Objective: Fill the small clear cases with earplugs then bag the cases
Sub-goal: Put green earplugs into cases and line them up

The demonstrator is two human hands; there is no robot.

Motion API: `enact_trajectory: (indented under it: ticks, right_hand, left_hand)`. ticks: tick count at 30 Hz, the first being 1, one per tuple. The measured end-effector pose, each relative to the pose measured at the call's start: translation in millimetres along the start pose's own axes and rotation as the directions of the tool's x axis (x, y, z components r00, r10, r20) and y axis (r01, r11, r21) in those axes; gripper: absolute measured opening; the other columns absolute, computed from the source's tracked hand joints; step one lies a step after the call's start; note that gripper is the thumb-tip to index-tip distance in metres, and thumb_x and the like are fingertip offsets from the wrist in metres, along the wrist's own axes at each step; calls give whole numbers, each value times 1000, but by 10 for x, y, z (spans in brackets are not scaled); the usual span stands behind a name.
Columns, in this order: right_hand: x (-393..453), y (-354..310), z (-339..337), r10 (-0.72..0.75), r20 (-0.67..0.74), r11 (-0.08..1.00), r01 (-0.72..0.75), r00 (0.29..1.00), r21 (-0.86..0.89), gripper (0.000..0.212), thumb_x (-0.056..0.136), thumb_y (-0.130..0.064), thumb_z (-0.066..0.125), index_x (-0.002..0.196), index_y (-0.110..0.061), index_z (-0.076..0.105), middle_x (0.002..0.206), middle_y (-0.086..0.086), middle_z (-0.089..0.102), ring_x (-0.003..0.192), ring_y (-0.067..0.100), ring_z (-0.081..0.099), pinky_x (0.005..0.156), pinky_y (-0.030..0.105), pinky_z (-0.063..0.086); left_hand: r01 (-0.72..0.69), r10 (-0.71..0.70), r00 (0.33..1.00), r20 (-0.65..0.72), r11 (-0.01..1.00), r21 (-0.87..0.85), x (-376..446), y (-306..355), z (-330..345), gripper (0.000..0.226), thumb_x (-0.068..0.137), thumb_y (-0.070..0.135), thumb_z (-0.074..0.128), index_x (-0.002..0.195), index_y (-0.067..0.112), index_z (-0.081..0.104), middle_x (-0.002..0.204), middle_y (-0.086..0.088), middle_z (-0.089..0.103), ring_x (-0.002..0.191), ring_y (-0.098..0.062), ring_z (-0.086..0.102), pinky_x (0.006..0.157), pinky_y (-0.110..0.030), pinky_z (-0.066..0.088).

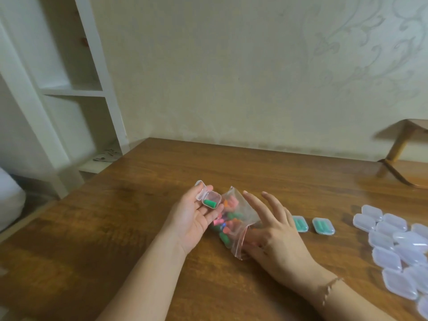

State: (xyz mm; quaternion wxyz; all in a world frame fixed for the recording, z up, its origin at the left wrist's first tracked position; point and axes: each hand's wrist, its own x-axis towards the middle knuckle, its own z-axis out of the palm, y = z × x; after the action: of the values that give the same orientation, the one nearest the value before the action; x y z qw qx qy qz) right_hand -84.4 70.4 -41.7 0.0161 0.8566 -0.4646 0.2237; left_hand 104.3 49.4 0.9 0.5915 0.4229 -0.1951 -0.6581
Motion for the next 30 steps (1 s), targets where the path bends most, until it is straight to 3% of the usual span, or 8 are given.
enact_trajectory:
  ticks: [2, 5, 9, 13, 22, 25, 28, 30]
  right_hand:
    - [26, -41, 2, 50, -65, 999, -49, 997, 17, 11, 73, -51, 72, 82, -45, 74, 155, -12, 30, 143, 28, 23, 101, 57, 39]
    - [65, -113, 7, 50, -54, 999, -50, 997, 1, 15, 69, -57, 73, 78, -45, 74, 153, -11, 37, 142, 28, 28, 103, 56, 38]
    - [92, -158, 34, 64, -79, 989, -73, 995, -125, 25, 66, -60, 76, 79, -39, 76, 144, -7, 50, 134, 28, 39, 99, 58, 44]
    - [83, -195, 31, 101, -94, 981, -115, 990, -154, 23, 70, -60, 73, 72, -37, 76, 141, -8, 54, 133, 28, 42, 101, 57, 41]
    - [-37, -15, -195, 174, -144, 968, -142, 974, 206, 16, 63, -44, 80, 77, -41, 72, 140, -18, 50, 141, 19, 28, 106, 52, 36]
    - [-106, 69, -393, 250, -127, 851, -155, 960, 502, 10, 64, -39, 69, 73, -35, 67, 130, -27, 55, 140, 5, 29, 108, 38, 30]
    - [-112, 97, -527, 403, -154, 519, -87, 902, 850, 17, 70, -5, 69, 68, -19, 61, 103, 0, 74, 116, 17, 62, 94, 43, 49]
    - [-109, 73, -580, 467, -127, 363, -58, 875, 930, 19, 73, 1, 68, 70, -17, 63, 86, 13, 74, 90, 28, 72, 76, 42, 57]
  left_hand:
    - [4, -4, 1000, 0, 1000, -2, -5, -7, 5, 29, 99, 24, 57, 127, 15, 55, 130, -10, 61, 114, -30, 63, 94, -44, 55]
    - [13, -13, 1000, 18, 1000, -12, -14, -16, 22, 22, 99, 23, 56, 120, 16, 56, 132, -10, 60, 113, -29, 63, 91, -43, 55]
    - [11, -11, 1000, 25, 1000, 1, -23, -41, 39, 40, 100, 24, 55, 139, 16, 49, 135, -9, 59, 114, -28, 63, 83, -39, 58]
    - [6, -7, 999, 33, 1000, 21, -31, -48, 50, 40, 99, 24, 56, 138, 17, 49, 134, -8, 59, 115, -29, 63, 82, -38, 58]
    - [-15, 15, 1000, -11, 997, 70, -7, -32, 16, 41, 98, 28, 57, 137, 17, 52, 131, -9, 62, 113, -29, 65, 88, -39, 59]
    - [-3, 2, 1000, 16, 997, 72, -21, -18, 3, 42, 98, 29, 58, 137, 16, 53, 128, -9, 63, 108, -27, 68, 86, -40, 60]
    - [26, -37, 993, 108, 995, 101, -90, -34, 20, 39, 97, 31, 58, 131, 12, 58, 125, -16, 66, 101, -27, 73, 79, -37, 61]
    - [53, -81, 978, 194, 987, 149, -162, -70, 43, 38, 93, 33, 61, 123, 10, 66, 122, -20, 68, 102, -27, 72, 85, -39, 60]
